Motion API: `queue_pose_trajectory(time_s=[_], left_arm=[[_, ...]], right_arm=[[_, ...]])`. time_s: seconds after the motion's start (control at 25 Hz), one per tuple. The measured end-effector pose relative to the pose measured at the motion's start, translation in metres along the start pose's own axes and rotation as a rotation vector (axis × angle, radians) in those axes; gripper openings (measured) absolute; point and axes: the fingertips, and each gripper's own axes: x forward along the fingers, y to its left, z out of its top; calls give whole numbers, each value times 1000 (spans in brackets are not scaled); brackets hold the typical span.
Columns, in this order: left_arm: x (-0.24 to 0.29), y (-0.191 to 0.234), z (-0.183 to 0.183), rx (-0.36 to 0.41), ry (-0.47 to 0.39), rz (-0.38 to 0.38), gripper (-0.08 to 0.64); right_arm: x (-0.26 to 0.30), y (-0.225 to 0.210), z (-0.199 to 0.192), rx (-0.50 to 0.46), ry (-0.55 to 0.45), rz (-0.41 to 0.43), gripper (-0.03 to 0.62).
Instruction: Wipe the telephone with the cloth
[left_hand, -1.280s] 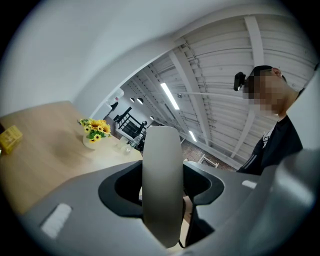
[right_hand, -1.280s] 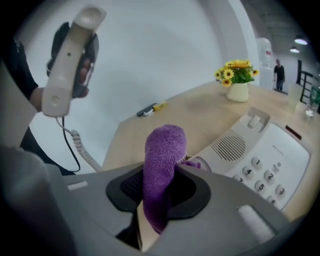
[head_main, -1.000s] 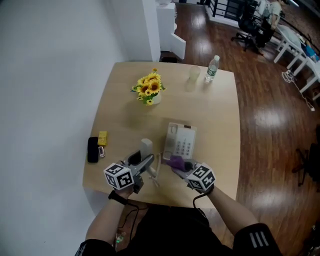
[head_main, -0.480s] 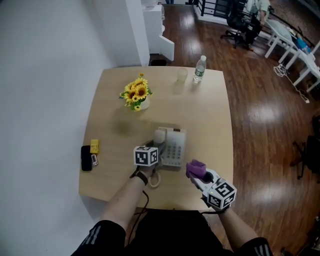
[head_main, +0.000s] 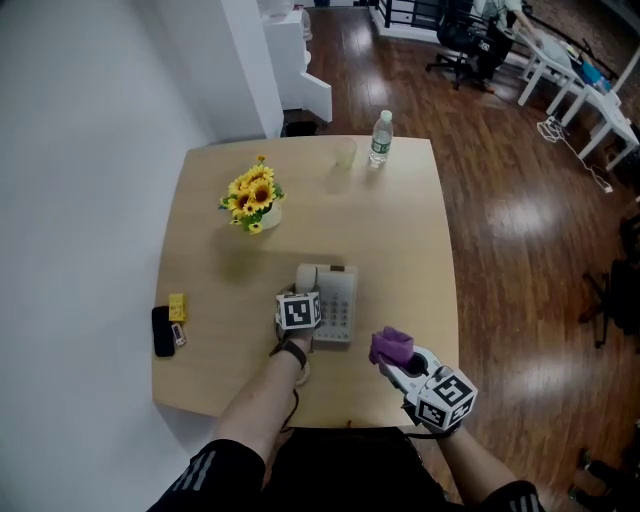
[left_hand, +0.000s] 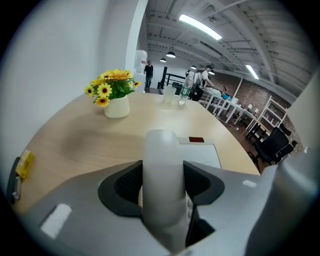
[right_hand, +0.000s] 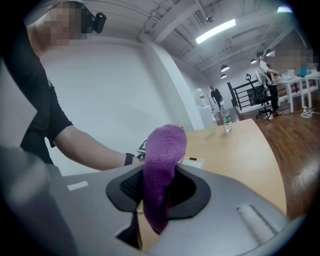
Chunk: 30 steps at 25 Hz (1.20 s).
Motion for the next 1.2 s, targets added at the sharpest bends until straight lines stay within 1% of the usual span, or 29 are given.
queue_pose_trajectory(time_s=[0.2,0.32,0.48,0.56,0.64,0.72,0.84,1.0,1.12,1.2], left_arm=[[3,0,1,16,-4,-6,236],[7,-2,0,24,8,-17,263],[6,-2,1,44,15,-34,268],[-1,-3,7,61,-6,-49,272],[-17,-7,14,73,-40,-88,273],[-43,-14,13,74,-76,-155,278],[-102,-23,5,95,-148,-280,282],[-200,-32,-5,215,-274,-403,282],[-262,-37,-17,262,-358,-500,281],[-293,-38,-26,309,-395,-525,276]], right_arm=[[0,-1,0,20,0,4,100],[2,2,-2,18,9,11,100],[2,3,-2,22,11,9,100],[1,4,1,23,2,10,100],[0,6,8,18,-15,14,100],[-1,12,18,11,-31,20,100],[-2,22,35,-7,-65,32,100],[-8,45,54,-44,-97,28,100],[-14,67,58,-70,-108,23,100],[-19,82,57,-94,-108,21,100]])
